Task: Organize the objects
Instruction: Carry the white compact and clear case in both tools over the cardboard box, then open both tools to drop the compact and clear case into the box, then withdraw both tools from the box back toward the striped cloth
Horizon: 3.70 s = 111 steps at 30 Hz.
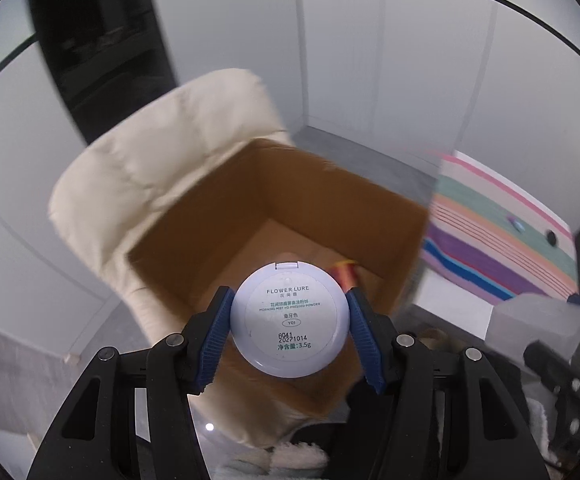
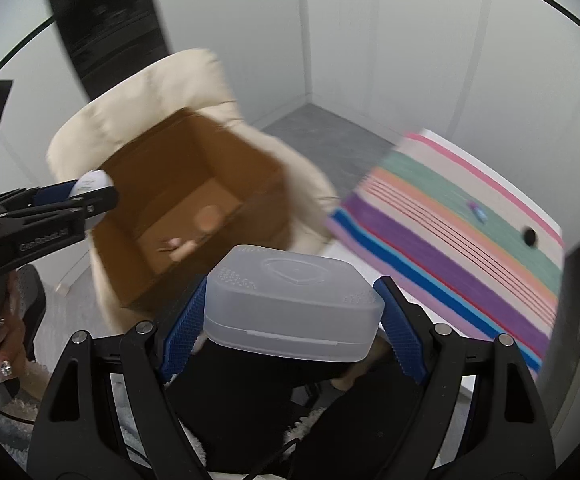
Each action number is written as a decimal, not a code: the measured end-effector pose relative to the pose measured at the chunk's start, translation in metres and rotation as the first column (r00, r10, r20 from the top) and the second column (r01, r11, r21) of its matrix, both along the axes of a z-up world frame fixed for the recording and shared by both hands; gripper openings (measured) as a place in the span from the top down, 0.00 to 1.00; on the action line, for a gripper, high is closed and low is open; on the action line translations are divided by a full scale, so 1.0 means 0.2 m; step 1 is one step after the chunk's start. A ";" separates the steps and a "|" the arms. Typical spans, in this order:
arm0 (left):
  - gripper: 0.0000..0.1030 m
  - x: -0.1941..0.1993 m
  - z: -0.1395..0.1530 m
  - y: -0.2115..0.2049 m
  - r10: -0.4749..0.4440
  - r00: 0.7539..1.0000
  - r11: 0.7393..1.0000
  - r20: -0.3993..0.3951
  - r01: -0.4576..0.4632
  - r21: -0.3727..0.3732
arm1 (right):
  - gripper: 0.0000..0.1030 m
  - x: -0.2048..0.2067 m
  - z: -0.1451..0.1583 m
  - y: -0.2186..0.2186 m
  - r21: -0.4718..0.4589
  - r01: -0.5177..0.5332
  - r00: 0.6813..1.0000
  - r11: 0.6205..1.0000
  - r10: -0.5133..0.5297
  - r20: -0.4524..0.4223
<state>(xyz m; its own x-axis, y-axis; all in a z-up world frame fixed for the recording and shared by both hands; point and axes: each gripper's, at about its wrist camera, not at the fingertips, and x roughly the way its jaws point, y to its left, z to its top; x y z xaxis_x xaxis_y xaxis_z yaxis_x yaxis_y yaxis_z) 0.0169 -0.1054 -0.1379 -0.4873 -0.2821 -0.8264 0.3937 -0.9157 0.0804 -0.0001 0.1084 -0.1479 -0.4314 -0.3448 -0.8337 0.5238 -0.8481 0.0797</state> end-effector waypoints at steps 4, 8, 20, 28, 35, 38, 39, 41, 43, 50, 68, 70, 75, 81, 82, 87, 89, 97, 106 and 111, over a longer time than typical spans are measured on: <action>0.43 0.04 0.00 -0.12 0.062 0.998 0.998 -0.008 -0.062 0.014 | 0.18 0.03 -0.02 -0.18 -0.009 -0.084 0.996 0.996 0.084 0.012; 0.43 0.04 -0.02 -0.19 0.083 0.996 0.996 -0.005 -0.083 0.012 | 0.18 0.05 -0.02 -0.31 0.014 -0.134 0.991 0.991 0.134 -0.002; 0.43 -0.13 -0.04 -0.37 0.114 0.992 0.993 -0.047 -0.114 -0.015 | 0.18 -0.10 -0.04 -0.54 0.084 -0.164 0.983 0.983 0.171 -0.072; 0.03 -0.17 -0.07 -0.51 0.128 0.986 0.992 -0.110 -0.127 0.023 | 0.13 -0.35 -0.08 -0.75 0.014 -0.172 0.982 0.985 0.173 -0.076; 0.02 -0.14 -0.09 -0.54 0.119 0.986 0.992 -0.115 -0.114 0.053 | 0.00 -0.42 -0.14 -0.78 -0.004 -0.124 0.991 0.992 0.123 -0.047; 0.02 -0.14 -0.11 -0.57 0.131 0.987 0.990 -0.093 -0.125 0.071 | 0.00 -0.43 -0.17 -0.78 -0.002 -0.114 0.993 0.993 0.114 -0.022; 0.02 -0.13 -0.11 -0.57 0.135 0.986 0.989 -0.093 -0.129 0.076 | 0.00 -0.44 -0.18 -0.78 -0.005 -0.112 0.994 0.994 0.112 -0.015; 0.02 -0.13 -0.11 -0.57 0.141 0.985 0.988 -0.101 -0.133 0.079 | 0.00 -0.44 -0.18 -0.78 -0.016 -0.110 0.994 0.994 0.110 -0.003; 0.02 -0.12 -0.10 -0.57 0.140 0.985 0.989 -0.104 -0.133 0.070 | 0.00 -0.43 -0.18 -0.77 -0.019 -0.110 0.994 0.994 0.110 -0.005; 0.02 -0.12 -0.10 -0.54 0.127 0.988 0.991 -0.092 -0.124 0.041 | 0.00 -0.42 -0.15 -0.72 -0.018 -0.090 0.996 0.996 0.090 -0.014; 0.02 0.19 -0.07 -0.33 0.071 0.996 0.992 -0.061 -0.064 0.104 | 0.00 -0.09 -0.04 -0.46 0.023 -0.019 1.000 1.000 0.019 -0.015; 0.02 0.21 -0.08 -0.28 0.072 0.996 0.994 -0.054 -0.068 0.080 | 0.00 -0.03 -0.06 -0.42 0.021 -0.021 1.000 1.000 0.021 -0.007; 0.02 0.21 -0.08 -0.25 0.089 0.992 0.992 -0.087 -0.080 0.098 | 0.00 0.02 -0.05 -0.35 0.021 -0.010 1.000 1.000 0.010 -0.014; 0.02 0.18 -0.11 -0.21 0.058 0.995 0.992 -0.084 -0.048 0.116 | 0.00 0.03 0.01 -0.29 0.020 0.011 0.998 1.000 -0.010 -0.056; 0.02 0.17 -0.11 -0.19 0.048 0.996 0.993 -0.080 -0.039 0.112 | 0.00 0.03 0.01 -0.27 0.017 0.020 0.998 1.000 -0.019 -0.061; 0.02 0.09 -0.12 -0.08 -0.010 0.996 0.994 -0.083 0.019 0.107 | 0.00 0.00 0.03 -0.15 -0.003 0.080 0.994 0.997 -0.080 -0.069; 0.02 0.06 -0.11 -0.01 -0.049 0.995 0.994 -0.088 0.057 0.093 | 0.00 -0.02 0.04 -0.09 -0.005 0.108 0.991 0.994 -0.108 -0.075; 0.02 -0.11 -0.09 0.28 -0.204 0.973 0.973 -0.108 0.213 0.089 | 0.00 -0.05 0.08 0.29 -0.010 0.277 0.954 0.961 -0.277 -0.115; 0.02 -0.32 -0.08 0.73 -0.396 0.912 0.907 -0.105 0.406 0.114 | 0.00 -0.02 0.10 0.88 -0.024 0.524 0.845 0.852 -0.523 -0.116; 0.02 -0.39 -0.10 1.01 -0.493 0.866 0.855 -0.085 0.500 0.139 | 0.00 0.03 0.07 1.22 -0.030 0.641 0.762 0.767 -0.640 -0.098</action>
